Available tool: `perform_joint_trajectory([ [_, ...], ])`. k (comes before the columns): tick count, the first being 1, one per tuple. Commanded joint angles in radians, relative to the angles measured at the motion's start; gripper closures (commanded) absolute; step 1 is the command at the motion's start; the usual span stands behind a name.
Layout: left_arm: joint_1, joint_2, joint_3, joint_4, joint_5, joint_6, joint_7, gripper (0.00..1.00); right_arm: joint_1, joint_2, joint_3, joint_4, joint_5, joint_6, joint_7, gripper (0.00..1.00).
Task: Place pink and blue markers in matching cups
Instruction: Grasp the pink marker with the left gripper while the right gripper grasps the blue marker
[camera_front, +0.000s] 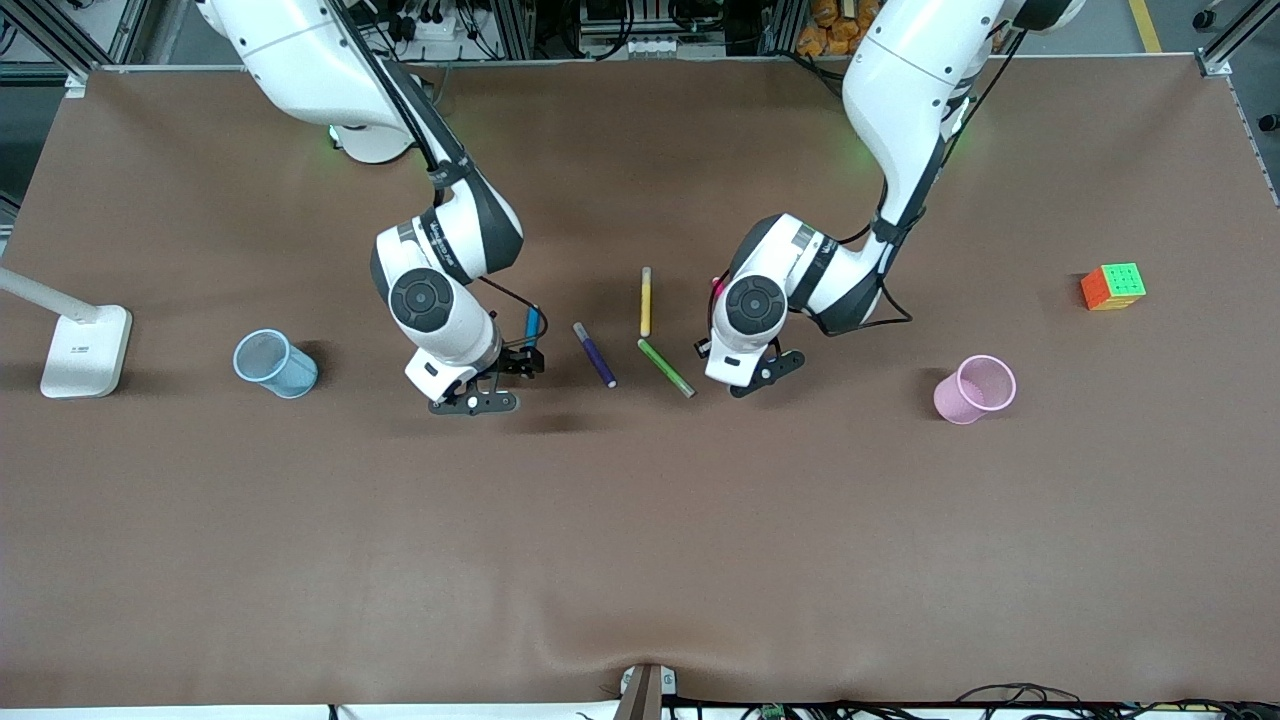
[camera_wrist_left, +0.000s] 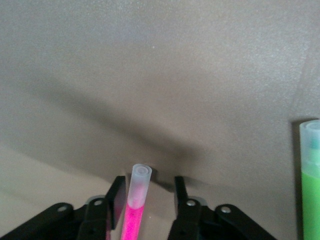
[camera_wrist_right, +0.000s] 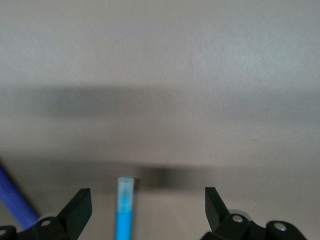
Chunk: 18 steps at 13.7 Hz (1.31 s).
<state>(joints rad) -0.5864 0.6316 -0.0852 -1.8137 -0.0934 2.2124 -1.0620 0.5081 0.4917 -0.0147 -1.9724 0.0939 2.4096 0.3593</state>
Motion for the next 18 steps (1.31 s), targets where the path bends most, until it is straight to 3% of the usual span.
perform_joint_trajectory([
  [1,-0.003,-0.004,0.004,-0.015,0.018,0.015,-0.001,0.60,0.029,-0.005,-0.005,-0.025,-0.011,0.025,-0.019,0.00],
  [3,-0.003,-0.004,0.004,-0.018,0.018,0.015,0.001,0.63,0.068,0.005,-0.005,-0.026,-0.011,0.040,-0.019,0.00],
  [4,-0.003,-0.004,0.004,-0.018,0.018,0.018,0.001,0.75,0.078,0.013,-0.005,-0.029,-0.011,0.060,-0.017,0.00],
  [7,0.000,-0.006,0.004,-0.018,0.018,0.026,0.007,0.98,0.092,0.031,-0.004,-0.074,-0.011,0.166,-0.017,0.00],
  [14,0.011,-0.095,0.022,0.019,0.021,-0.066,0.014,1.00,0.096,0.042,-0.004,-0.086,-0.011,0.171,-0.019,0.00],
  [16,0.016,-0.145,0.027,0.019,0.110,-0.079,0.013,1.00,0.096,0.041,-0.004,-0.088,-0.011,0.171,-0.020,0.87],
  [17,0.032,-0.174,0.028,0.019,0.142,-0.104,0.016,1.00,0.096,0.039,-0.004,-0.092,-0.011,0.171,-0.022,1.00],
  [18,0.068,-0.205,0.027,0.019,0.155,-0.124,0.022,1.00,0.096,0.036,-0.004,-0.094,-0.011,0.171,-0.025,1.00],
])
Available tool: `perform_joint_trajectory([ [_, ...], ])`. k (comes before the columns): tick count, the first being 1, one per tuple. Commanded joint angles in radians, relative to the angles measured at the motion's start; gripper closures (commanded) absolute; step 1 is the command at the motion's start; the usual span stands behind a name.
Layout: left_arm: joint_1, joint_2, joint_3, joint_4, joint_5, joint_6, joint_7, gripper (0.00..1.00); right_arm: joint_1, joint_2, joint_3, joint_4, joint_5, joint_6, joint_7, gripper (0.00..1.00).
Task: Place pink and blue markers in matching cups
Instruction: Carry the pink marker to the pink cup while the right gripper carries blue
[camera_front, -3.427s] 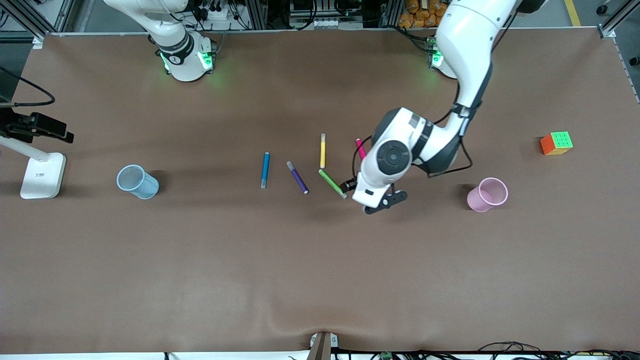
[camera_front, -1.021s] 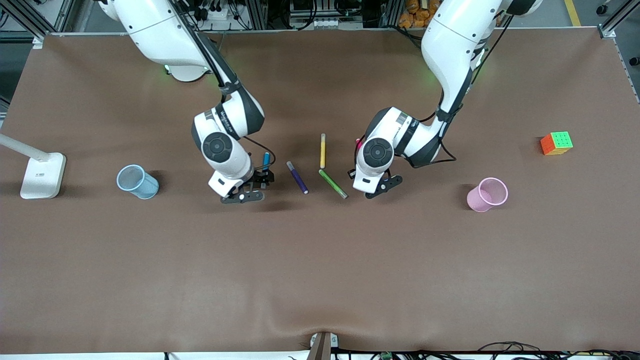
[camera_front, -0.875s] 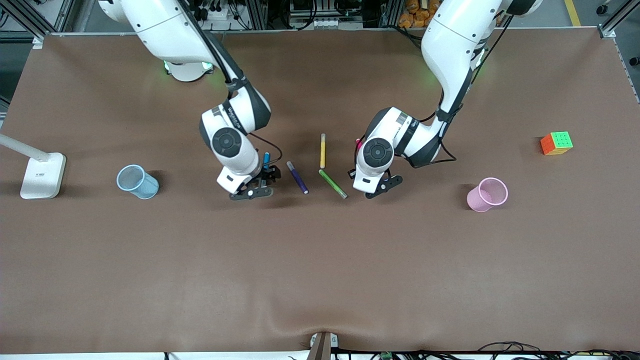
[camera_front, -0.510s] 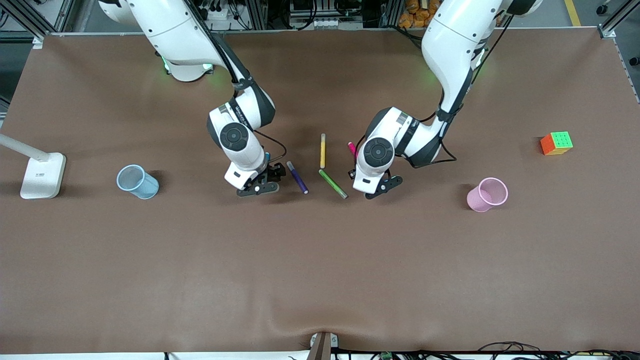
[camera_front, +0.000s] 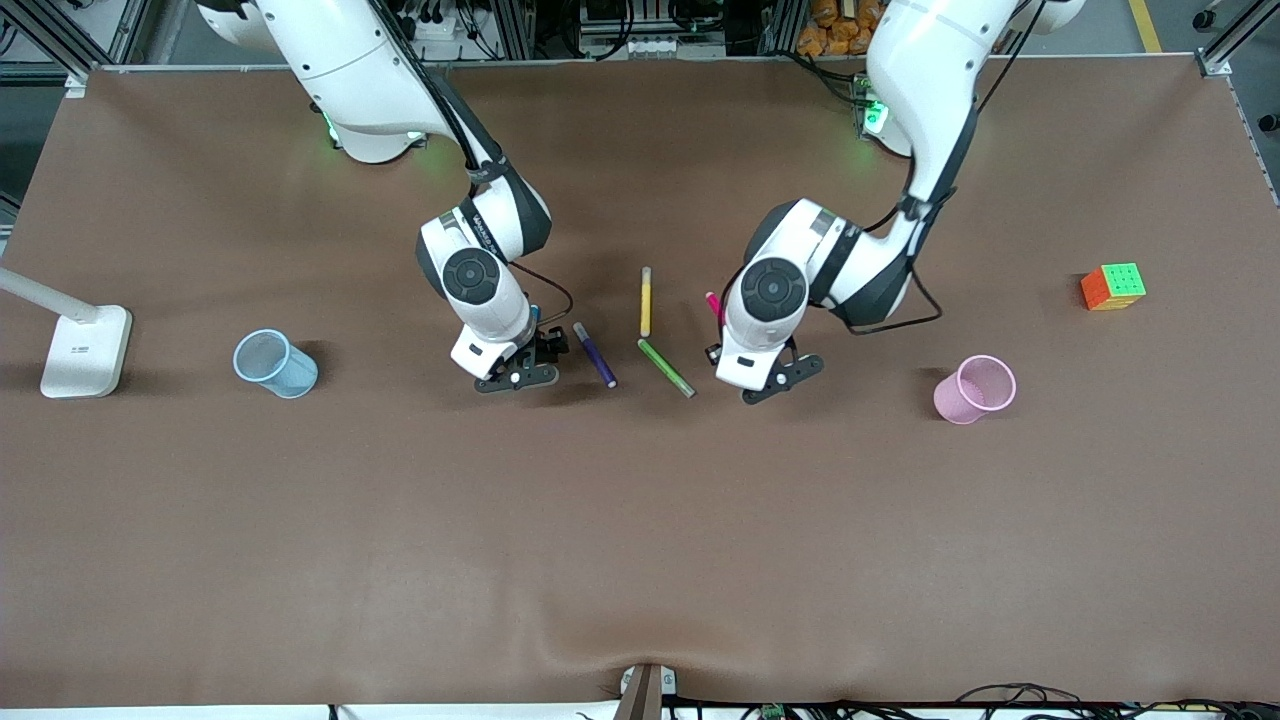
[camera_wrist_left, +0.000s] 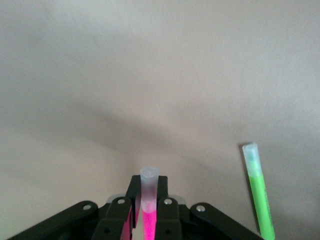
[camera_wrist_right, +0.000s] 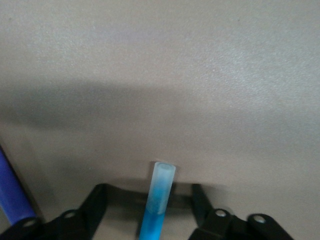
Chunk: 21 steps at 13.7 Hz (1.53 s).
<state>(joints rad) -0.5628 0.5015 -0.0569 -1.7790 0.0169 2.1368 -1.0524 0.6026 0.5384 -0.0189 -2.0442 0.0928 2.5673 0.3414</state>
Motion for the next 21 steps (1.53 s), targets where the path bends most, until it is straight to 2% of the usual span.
perform_joint_trajectory([
  [1,0.069,-0.099,-0.001,-0.017,0.058,-0.052,0.021,1.00,0.005,-0.014,0.000,-0.022,-0.010,0.013,-0.007,1.00],
  [5,0.181,-0.184,-0.001,-0.016,0.107,-0.055,0.246,1.00,0.003,-0.064,-0.001,-0.031,-0.010,-0.016,-0.041,1.00],
  [9,0.319,-0.221,-0.006,-0.017,0.159,-0.054,0.480,1.00,-0.059,-0.135,-0.004,-0.007,-0.010,-0.036,-0.165,1.00],
  [11,0.357,-0.241,-0.003,-0.022,0.190,-0.054,0.566,1.00,-0.127,-0.156,-0.004,0.025,-0.008,-0.036,-0.304,1.00],
  [15,0.416,-0.268,-0.009,-0.054,0.342,-0.020,0.611,1.00,-0.268,-0.175,0.000,0.130,0.004,-0.084,-0.663,1.00],
  [17,0.443,-0.276,-0.009,-0.074,0.354,0.003,0.644,1.00,-0.338,-0.181,0.005,0.173,0.011,-0.105,-0.842,1.00],
  [18,0.458,-0.276,-0.011,-0.101,0.359,0.064,0.655,1.00,-0.368,-0.186,0.005,0.186,0.065,-0.116,-0.939,1.00],
  [20,0.529,-0.276,-0.012,-0.204,0.403,0.274,0.687,1.00,-0.429,-0.205,0.004,0.199,0.294,-0.191,-1.162,1.00],
  [21,0.544,-0.276,-0.012,-0.229,0.420,0.325,0.696,1.00,-0.464,-0.216,-0.001,0.212,0.400,-0.252,-1.271,1.00],
])
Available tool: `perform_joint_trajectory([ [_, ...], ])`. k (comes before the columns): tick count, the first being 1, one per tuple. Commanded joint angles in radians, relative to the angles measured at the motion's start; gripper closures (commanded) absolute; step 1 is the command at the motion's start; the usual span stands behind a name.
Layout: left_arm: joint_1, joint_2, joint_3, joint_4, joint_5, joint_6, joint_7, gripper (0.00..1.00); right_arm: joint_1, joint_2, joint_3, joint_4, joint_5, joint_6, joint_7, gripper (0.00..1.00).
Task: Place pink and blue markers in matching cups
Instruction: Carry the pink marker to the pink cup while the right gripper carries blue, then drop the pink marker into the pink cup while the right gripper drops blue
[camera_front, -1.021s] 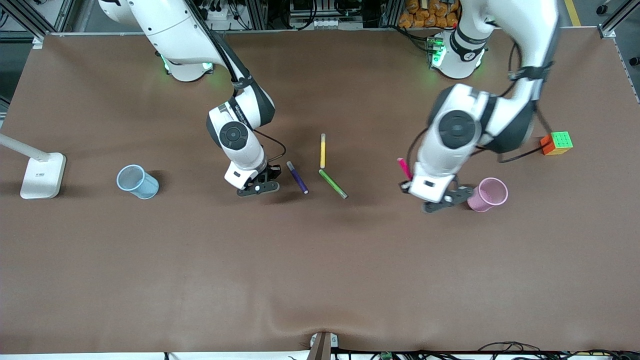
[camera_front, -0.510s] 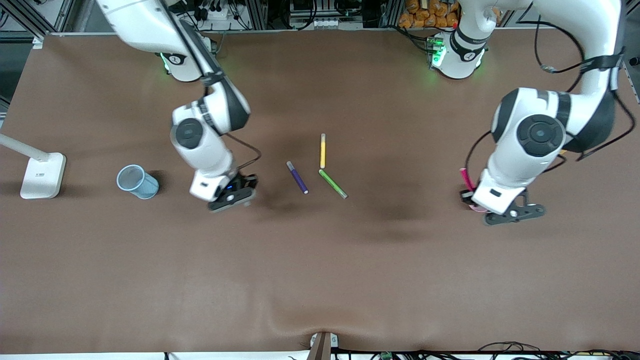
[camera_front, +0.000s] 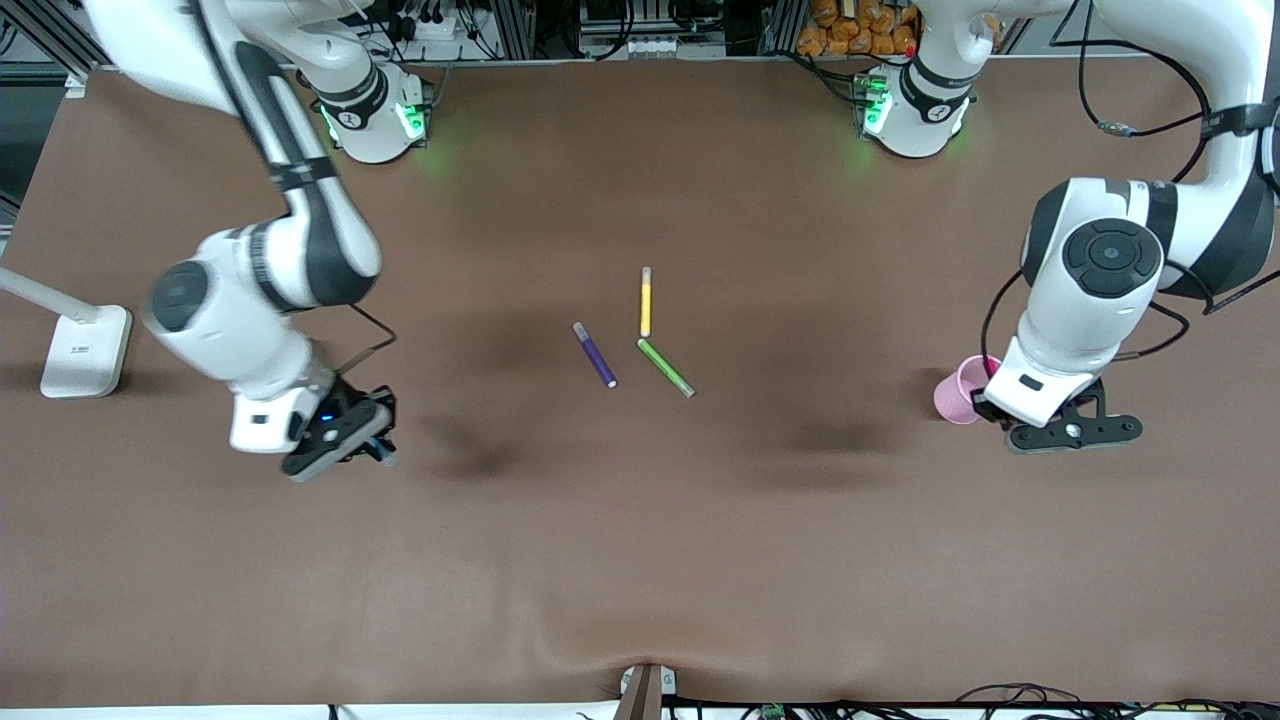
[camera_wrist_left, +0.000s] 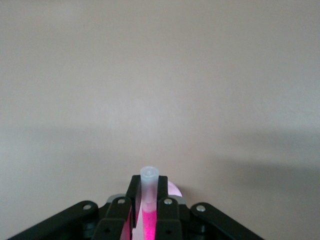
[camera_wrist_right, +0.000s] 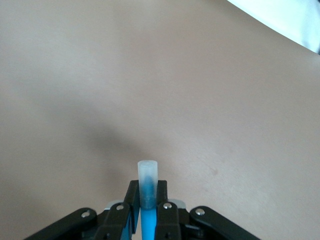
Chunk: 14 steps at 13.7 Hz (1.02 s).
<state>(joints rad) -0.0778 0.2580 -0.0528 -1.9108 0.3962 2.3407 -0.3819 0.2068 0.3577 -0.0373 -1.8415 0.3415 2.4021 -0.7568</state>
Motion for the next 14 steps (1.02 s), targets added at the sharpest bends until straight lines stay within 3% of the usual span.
perform_joint_trajectory([
  [1,0.062,-0.031,-0.016,-0.102,0.041,0.127,0.027,1.00,-0.104,-0.043,0.016,0.028,0.228,-0.165,-0.262,1.00],
  [4,0.062,-0.034,-0.016,-0.131,0.044,0.163,0.028,1.00,-0.231,-0.051,0.017,0.102,0.326,-0.432,-0.438,1.00],
  [7,0.065,-0.069,-0.012,-0.255,0.044,0.284,0.024,1.00,-0.332,-0.051,0.016,0.114,0.422,-0.634,-0.641,1.00],
  [14,0.105,-0.059,-0.015,-0.312,0.134,0.348,0.009,1.00,-0.507,0.000,0.013,0.107,0.432,-0.882,-1.088,1.00],
])
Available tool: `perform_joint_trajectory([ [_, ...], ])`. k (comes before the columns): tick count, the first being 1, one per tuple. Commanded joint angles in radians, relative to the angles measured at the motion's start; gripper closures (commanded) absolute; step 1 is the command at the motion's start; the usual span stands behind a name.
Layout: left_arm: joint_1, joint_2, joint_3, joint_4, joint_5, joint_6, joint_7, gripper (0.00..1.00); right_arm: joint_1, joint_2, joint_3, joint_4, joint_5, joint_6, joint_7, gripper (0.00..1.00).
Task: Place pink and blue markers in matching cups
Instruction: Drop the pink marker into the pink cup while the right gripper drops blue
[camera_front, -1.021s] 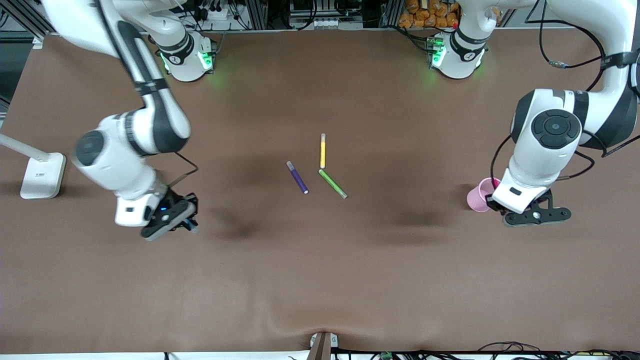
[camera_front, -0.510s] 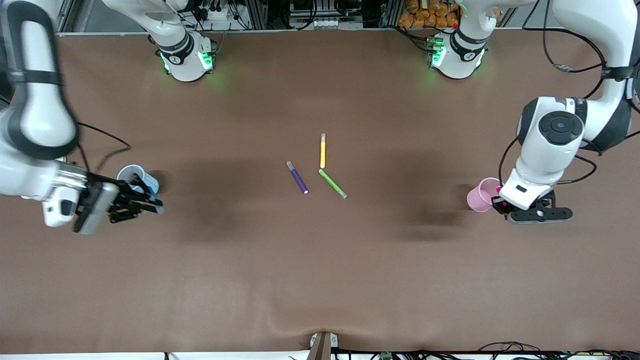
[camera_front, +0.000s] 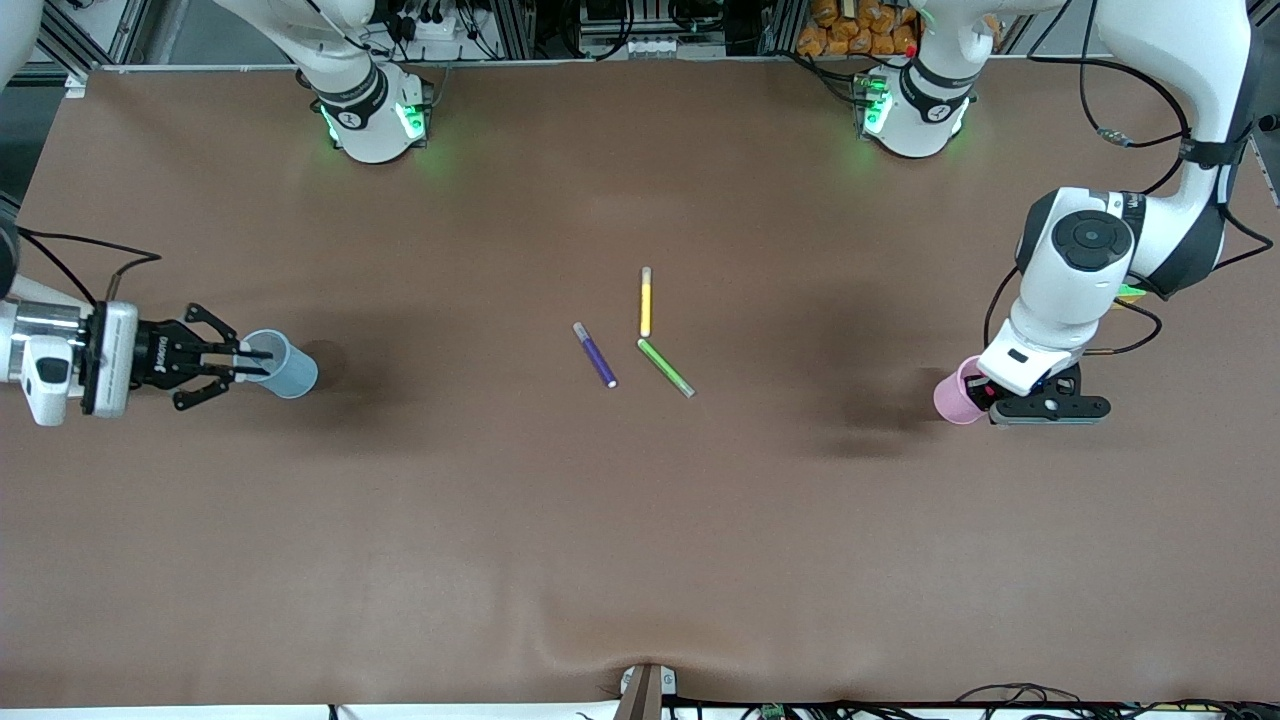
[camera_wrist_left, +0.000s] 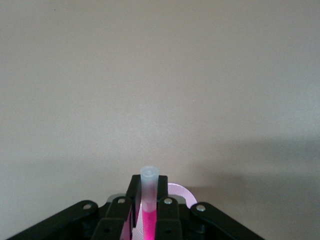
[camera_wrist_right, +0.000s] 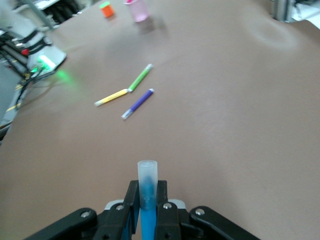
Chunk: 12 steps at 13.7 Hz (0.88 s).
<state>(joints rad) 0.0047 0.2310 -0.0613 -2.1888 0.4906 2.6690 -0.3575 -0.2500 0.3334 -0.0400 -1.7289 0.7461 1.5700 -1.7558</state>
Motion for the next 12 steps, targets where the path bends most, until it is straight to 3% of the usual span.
perform_joint_trajectory([
  [1,0.026,-0.021,-0.006,-0.037,0.040,0.041,-0.017,1.00,-0.070,0.047,0.015,-0.011,0.027,-0.083,-0.108,1.00],
  [2,0.027,-0.015,-0.006,-0.039,0.040,0.054,-0.017,1.00,-0.089,0.071,0.015,-0.012,0.027,-0.120,-0.111,1.00],
  [3,0.028,-0.013,-0.006,-0.037,0.040,0.054,-0.017,0.87,-0.100,0.094,0.015,-0.012,0.027,-0.131,-0.111,1.00],
  [4,0.028,-0.012,-0.006,-0.037,0.040,0.054,-0.015,0.29,-0.110,0.114,0.015,-0.012,0.024,-0.133,-0.120,1.00],
  [5,0.028,-0.006,-0.006,-0.029,0.040,0.052,-0.015,0.00,-0.118,0.142,0.014,-0.014,0.022,-0.134,-0.140,1.00],
  [7,0.028,-0.002,-0.006,-0.003,0.037,0.051,-0.011,0.00,-0.130,0.193,0.014,-0.012,0.022,-0.128,-0.184,1.00],
  [11,0.024,-0.012,-0.009,0.026,0.028,0.039,-0.011,0.00,-0.132,0.199,0.012,-0.011,0.010,-0.091,-0.200,1.00],
  [12,0.024,-0.018,-0.014,0.029,0.025,0.031,-0.009,0.00,-0.132,0.199,0.012,-0.011,0.007,-0.075,-0.200,0.72],
])
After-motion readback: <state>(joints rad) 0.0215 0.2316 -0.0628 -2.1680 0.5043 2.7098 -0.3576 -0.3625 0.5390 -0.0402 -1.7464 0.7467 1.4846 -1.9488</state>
